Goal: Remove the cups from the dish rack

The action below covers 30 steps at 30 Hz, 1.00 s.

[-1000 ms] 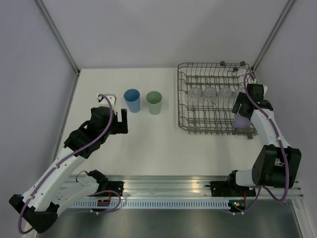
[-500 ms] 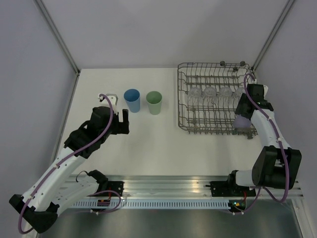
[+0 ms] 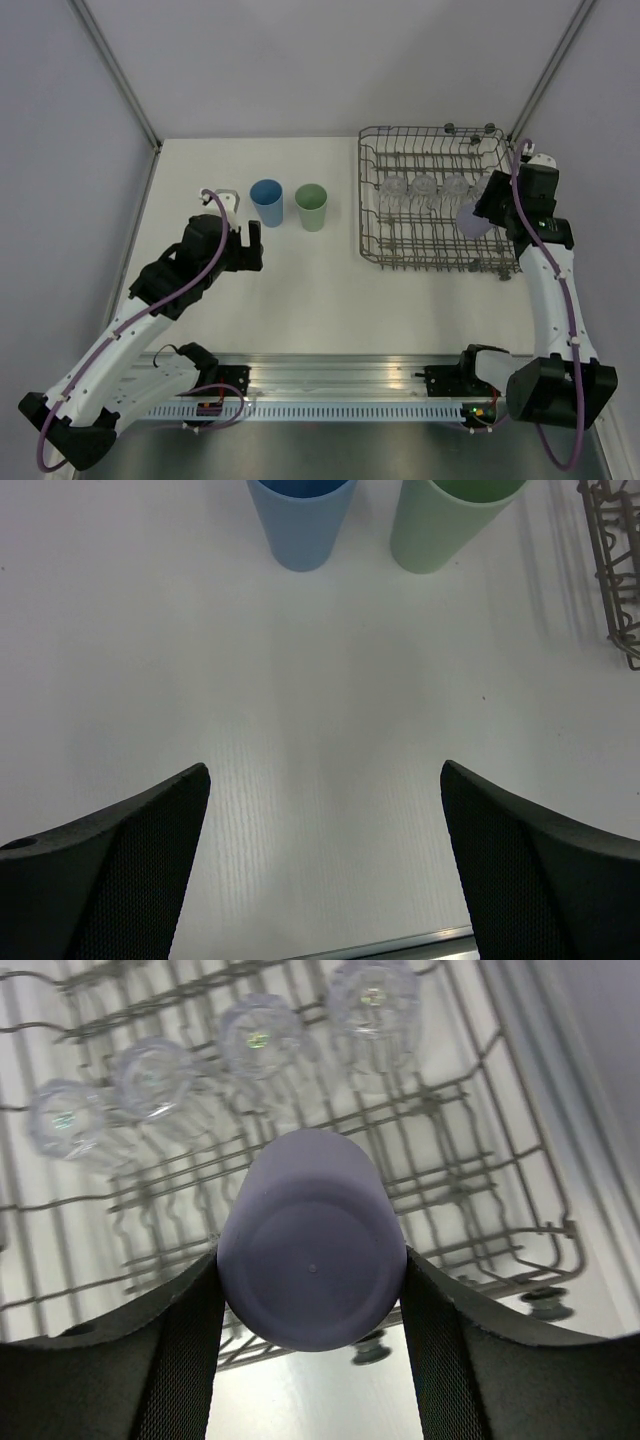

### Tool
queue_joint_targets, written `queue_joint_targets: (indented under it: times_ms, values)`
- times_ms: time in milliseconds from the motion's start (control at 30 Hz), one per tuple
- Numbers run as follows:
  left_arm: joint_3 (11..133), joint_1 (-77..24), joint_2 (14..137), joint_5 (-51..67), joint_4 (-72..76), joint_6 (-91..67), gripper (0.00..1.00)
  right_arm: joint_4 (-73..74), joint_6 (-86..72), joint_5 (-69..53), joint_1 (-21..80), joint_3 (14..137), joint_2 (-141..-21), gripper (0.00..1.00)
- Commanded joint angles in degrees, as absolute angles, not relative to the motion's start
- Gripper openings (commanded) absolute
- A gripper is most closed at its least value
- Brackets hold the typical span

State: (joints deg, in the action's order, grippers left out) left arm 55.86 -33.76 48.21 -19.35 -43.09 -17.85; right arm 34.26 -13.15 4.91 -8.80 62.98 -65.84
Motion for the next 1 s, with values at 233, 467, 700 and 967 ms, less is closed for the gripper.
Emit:
queue_joint_targets:
  times_ms: [233,467,700,967]
  values:
    - [55.03,-33.66,46.23,5.39,-27.29,-27.39,1.0,19.02,-24.51,-31.07,-8.88,60.48,-57.22,0.35]
    - [44.83,-33.75,45.44,21.08,2.3,-44.37,1.0,-3.94,-42.7,-43.24,-6.25,50.99,-52.92,0.34]
    - [39.29,-33.66,49.74,30.66,27.46,-57.98,0.99,-25.89,-58.87,-41.76,2.0,43.86,-50.63,0.33]
    - [38.32,-33.75,55.81,35.68,46.84,-66.44,0.96,-43.32,-69.61,-39.03,12.91,39.2,-53.08,0.33]
